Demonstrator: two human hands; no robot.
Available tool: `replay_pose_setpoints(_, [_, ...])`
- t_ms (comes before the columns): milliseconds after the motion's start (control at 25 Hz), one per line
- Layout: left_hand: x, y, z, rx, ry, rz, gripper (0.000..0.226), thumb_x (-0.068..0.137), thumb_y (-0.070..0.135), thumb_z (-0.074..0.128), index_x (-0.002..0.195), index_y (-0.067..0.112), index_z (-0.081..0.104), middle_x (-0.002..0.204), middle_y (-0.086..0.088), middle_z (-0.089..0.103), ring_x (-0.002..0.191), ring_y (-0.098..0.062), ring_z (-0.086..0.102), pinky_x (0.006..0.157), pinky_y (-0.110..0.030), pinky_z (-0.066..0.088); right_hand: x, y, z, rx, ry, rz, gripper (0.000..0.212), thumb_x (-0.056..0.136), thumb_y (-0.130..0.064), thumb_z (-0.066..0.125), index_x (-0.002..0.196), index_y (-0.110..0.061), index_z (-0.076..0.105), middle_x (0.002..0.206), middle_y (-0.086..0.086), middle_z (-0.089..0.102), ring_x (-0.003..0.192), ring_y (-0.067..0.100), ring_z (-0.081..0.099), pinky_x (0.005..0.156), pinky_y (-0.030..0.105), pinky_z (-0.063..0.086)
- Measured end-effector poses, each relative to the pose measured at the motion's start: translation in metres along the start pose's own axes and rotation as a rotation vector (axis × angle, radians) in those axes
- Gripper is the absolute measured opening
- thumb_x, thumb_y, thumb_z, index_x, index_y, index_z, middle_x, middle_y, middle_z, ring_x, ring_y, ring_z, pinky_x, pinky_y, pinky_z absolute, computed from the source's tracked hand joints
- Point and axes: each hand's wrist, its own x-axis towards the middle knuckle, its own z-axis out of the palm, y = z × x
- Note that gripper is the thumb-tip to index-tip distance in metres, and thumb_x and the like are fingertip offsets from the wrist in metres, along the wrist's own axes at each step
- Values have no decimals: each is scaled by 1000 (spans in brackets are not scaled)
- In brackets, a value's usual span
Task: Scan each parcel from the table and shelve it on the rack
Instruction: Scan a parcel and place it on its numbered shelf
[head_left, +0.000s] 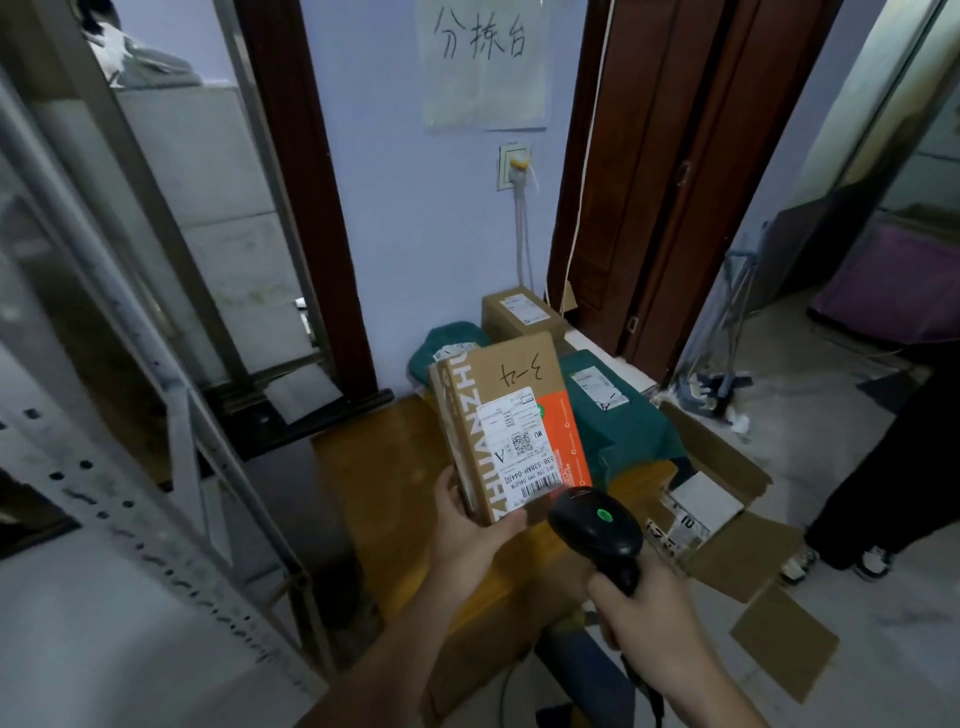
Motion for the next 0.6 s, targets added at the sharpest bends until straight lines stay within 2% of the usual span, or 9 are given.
replay_pose_setpoints(120, [-12,-2,-12,-12,17,13,116,65,20,99,153,39,26,133,18,61,112,6,59,100,-32,51,-12,-6,6,-40,-7,-57,17,85,-10,67,85,-25,58,64,1,58,68,20,61,61,29,43])
replay_pose_setpoints(240, [-25,7,-14,-34,53,45,111,68,16,98,150,41,27,125,26,57,106,10,58,87,-19,50,-20,-11,4,-56,-32,-78,12,87,-12,68,84,-21,59,66,2,60,68,17,61,61,28,43])
replay_pose_setpoints(360, [-34,11,-13,-87,56,56,109,70,14,97,149,39,26,125,24,57,101,12,65,71,-12,56,-17,-10,0,-67,-72,-67,11,85,-13,68,86,-21,60,70,4,62,73,20,63,67,31,46])
replay_pose_setpoints(440, [-42,10,-13,-113,65,65,108,72,17,96,151,39,25,129,19,59,103,13,66,71,-10,56,-16,-7,-7,-79,-113,-82,11,85,-13,68,90,-21,61,75,5,64,79,20,63,71,31,47])
replay_pose_setpoints(520, [-54,14,-14,-150,83,47,107,71,25,96,148,44,25,130,16,60,106,1,68,72,-16,59,-15,-6,-17,-76,-163,-114,13,86,-13,68,92,-22,62,77,5,65,79,18,64,72,30,47])
replay_pose_setpoints(600, [-65,13,-17,-189,111,25,111,60,41,98,144,44,27,132,10,62,113,-7,65,86,-27,60,-15,-4,-25,-80,-217,-161,15,87,-12,68,93,-25,62,74,4,66,73,14,64,66,26,47])
